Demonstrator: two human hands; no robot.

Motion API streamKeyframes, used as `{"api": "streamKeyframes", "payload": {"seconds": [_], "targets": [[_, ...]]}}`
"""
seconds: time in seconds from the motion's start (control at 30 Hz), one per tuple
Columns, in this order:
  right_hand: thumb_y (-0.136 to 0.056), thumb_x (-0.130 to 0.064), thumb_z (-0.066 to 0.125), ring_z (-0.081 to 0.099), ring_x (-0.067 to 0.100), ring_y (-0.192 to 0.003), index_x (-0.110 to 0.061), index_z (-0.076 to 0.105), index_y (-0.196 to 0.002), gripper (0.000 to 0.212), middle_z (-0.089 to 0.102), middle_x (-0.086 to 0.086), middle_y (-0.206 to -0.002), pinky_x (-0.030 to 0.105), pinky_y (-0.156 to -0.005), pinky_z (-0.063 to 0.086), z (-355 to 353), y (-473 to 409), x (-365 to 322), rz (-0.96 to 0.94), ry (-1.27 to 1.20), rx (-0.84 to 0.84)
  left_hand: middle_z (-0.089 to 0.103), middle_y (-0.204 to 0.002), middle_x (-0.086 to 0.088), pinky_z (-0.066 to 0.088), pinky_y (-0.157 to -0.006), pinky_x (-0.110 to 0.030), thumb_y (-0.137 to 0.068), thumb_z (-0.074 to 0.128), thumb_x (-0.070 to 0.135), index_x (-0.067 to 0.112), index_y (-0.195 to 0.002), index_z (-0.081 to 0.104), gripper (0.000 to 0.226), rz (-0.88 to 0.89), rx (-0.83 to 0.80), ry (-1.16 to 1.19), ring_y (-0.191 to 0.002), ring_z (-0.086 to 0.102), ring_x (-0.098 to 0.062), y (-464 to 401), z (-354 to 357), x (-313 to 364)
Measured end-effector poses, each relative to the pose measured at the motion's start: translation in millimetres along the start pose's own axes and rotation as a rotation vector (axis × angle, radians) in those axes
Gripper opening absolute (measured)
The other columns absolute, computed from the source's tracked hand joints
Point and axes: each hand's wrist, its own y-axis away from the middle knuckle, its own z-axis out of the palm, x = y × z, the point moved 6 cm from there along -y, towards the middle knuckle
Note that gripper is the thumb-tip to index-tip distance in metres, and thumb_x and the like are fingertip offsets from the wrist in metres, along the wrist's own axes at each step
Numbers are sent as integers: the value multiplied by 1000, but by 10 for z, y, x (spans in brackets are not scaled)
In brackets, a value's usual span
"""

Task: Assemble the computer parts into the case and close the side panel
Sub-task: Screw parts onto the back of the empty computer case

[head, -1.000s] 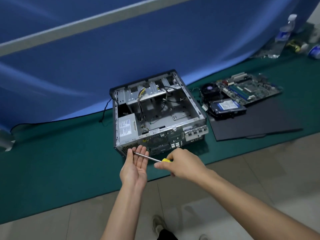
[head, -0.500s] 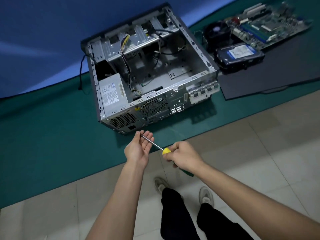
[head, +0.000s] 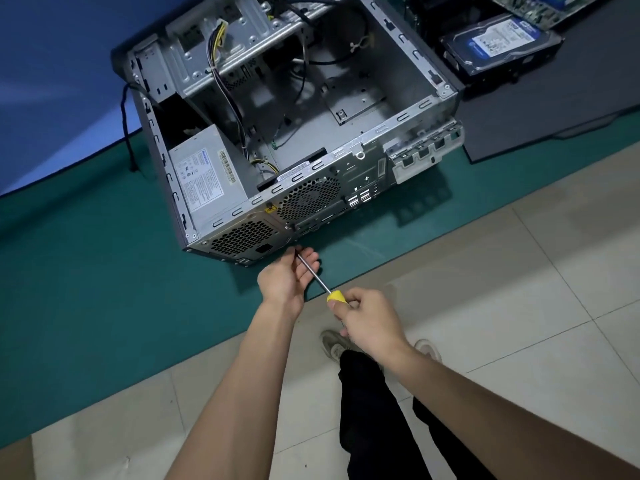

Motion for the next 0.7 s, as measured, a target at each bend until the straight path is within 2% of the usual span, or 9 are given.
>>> {"api": "streamKeyframes", "payload": {"seconds": [0.13, 0.33, 0.47, 0.53, 0.6, 0.7], "targets": [[-91, -33, 60, 68, 26, -75, -28, 58, -69, 23, 60, -9, -65, 34, -70, 52, 58, -44, -7, 13, -13, 8, 69, -65, -11, 56, -50, -24, -98, 48, 8, -2, -85, 57, 19, 27, -9, -2, -53, 68, -15, -70, 7, 57], [-91, -33, 58, 66, 32, -76, -22, 60, -70, 24, 57, -5, -63, 38, -70, 52, 123, -63, -10, 8, -10, 13, 63, -80, -24, 59, -54, -31, -96, 48, 3, -6, -85, 54, 16, 62, -42, -47, -57, 70, -23, -108, 15, 110], [-92, -34, 57, 65, 35, -75, -20, 57, -64, 31, 53, -2, -61, 37, -67, 51, 156, -49, -19, -3, 15, 26, 63, -75, -22, 58, -51, -29, -97, 45, 2, -5, -86, 53, 15, 142, -29, -294, -51, 68, -20, -135, 6, 214], [-93, -35, 56, 64, 36, -76, -15, 61, -71, 30, 55, 2, -66, 39, -68, 52, 177, -45, -18, -6, 19, 27, 63, -72, -21, 58, -50, -29, -97, 47, 1, -8, -92, 54, 13, 165, -12, -406, -48, 66, -19, -154, -10, 268], [-93, -35, 56, 64, 36, -76, -12, 62, -76, 29, 56, 3, -67, 40, -69, 52, 200, -32, -8, -9, 13, 30, 63, -70, -20, 58, -49, -29, -95, 49, 1, -10, -93, 55, 13, 178, -3, -460, -46, 65, -19, -153, -26, 300], [-93, -35, 56, 63, 35, -76, -15, 60, -72, 29, 50, -1, -61, 39, -68, 51, 231, -18, 2, -13, 27, 43, 63, -69, -19, 57, -48, -29, -95, 49, 0, -10, -91, 55, 13, 184, 0, -474, -44, 65, -18, -138, -27, 313]]}}
